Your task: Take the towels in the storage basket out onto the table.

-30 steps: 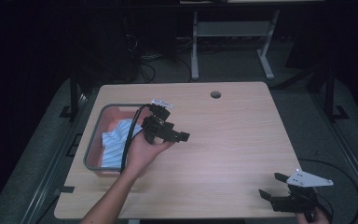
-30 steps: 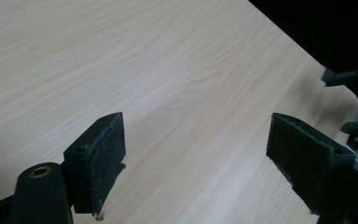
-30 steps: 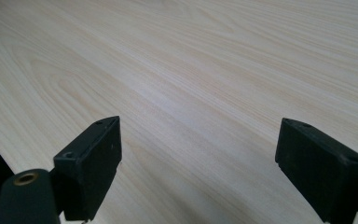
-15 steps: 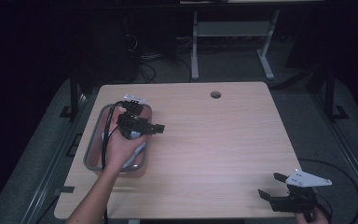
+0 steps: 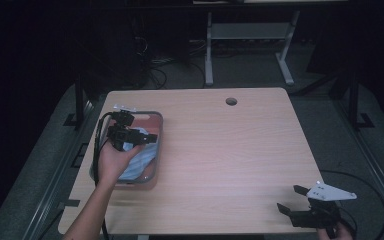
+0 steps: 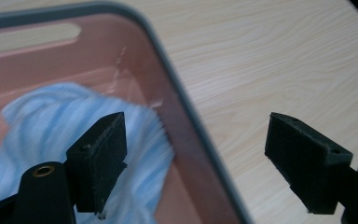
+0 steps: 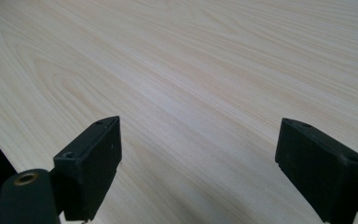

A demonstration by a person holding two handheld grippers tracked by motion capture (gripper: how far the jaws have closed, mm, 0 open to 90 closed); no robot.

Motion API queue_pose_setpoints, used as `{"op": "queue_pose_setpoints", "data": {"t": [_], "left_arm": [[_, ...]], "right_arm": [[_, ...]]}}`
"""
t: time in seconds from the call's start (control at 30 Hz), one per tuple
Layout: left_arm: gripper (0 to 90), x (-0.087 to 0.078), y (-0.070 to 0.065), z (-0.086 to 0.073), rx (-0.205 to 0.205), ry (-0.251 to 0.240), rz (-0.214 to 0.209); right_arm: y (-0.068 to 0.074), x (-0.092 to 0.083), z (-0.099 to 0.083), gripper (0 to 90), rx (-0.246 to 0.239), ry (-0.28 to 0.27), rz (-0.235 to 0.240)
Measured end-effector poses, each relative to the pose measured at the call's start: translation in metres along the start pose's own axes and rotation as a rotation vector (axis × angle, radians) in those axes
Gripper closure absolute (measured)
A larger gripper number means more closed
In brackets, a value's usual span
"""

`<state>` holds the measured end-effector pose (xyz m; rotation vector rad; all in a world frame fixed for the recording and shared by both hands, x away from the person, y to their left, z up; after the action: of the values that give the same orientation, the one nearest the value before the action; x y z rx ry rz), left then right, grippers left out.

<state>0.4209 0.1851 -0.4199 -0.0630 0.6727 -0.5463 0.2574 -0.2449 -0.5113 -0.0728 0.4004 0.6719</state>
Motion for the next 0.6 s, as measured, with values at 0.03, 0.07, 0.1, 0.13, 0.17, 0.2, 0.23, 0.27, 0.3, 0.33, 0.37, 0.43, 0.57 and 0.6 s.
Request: {"op": "queue_pose_setpoints", "data": {"t": [0.03, 0.07, 0.1, 0.13, 0.17, 0.2, 0.23, 0.27, 0.3, 0.33, 0.37, 0.43, 0.57, 0.6], "left_arm": [[20.7, 0.0, 0.003, -0.002, -0.003, 0.009, 0.008], [20.8, 0.0, 0.006, -0.004, -0.004, 0.014, 0.016], [21.0, 0.0, 0.011, -0.007, -0.011, 0.028, 0.032], [21.0, 0.0, 0.011, -0.007, -0.011, 0.028, 0.032], [20.9, 0.001, 0.018, -0.012, -0.028, 0.041, 0.053], [20.9, 0.001, 0.018, -0.012, -0.028, 0.041, 0.053], [21.0, 0.002, 0.022, -0.016, -0.057, 0.049, 0.054], [21.4, 0.002, 0.022, -0.016, -0.057, 0.049, 0.054], [21.4, 0.002, 0.026, -0.019, -0.054, 0.057, 0.069], [21.5, 0.003, 0.029, -0.022, -0.052, 0.067, 0.079], [21.5, 0.004, 0.032, -0.027, -0.069, 0.081, 0.083], [21.6, 0.005, 0.035, -0.03, -0.07, 0.091, 0.094], [25.1, 0.009, 0.046, -0.043, -0.076, 0.161, 0.109], [26.2, 0.009, 0.046, -0.043, -0.076, 0.161, 0.109]], "right_arm": [[0.0, 0.0, 0.0, 14.0, 0.003, 0.0, -0.001], [0.0, 0.0, 0.0, 14.0, 0.004, 0.0, -0.001], [0.0, 0.0, 0.0, 14.0, 0.007, 0.001, 0.0], [0.0, 0.0, 0.0, 14.0, 0.007, 0.001, 0.0], [0.0, 0.0, 0.0, 14.0, -0.002, 0.0, 0.002], [0.0, 0.0, 0.0, 14.0, -0.002, 0.0, 0.002], [0.0, 0.0, 0.0, 14.0, -0.002, 0.0, 0.001], [0.0, 0.0, 0.0, 14.0, -0.002, 0.0, 0.001], [0.0, 0.0, 0.0, 14.0, -0.001, 0.0, 0.001], [0.0, 0.0, 0.0, 14.0, 0.0, -0.003, 0.002], [0.001, 0.0, 0.0, 14.0, 0.002, -0.004, 0.003], [0.001, 0.0, 0.0, 14.0, 0.002, -0.004, 0.003], [0.001, 0.0, 0.001, 14.0, 0.006, -0.008, 0.002], [0.001, 0.0, 0.001, 14.0, 0.006, -0.008, 0.002]]}}
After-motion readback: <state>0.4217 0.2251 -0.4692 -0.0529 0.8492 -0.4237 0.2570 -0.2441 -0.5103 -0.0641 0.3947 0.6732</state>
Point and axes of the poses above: each handheld gripper's, and its own axes: x roughly forward along the jaws, z roughly out of its top, y roughly to its left, the point moved 10 cm from there along x, roughly forward along the jaws, and after that the axes turned 15 degrees about -y, right-handed, at the moved point
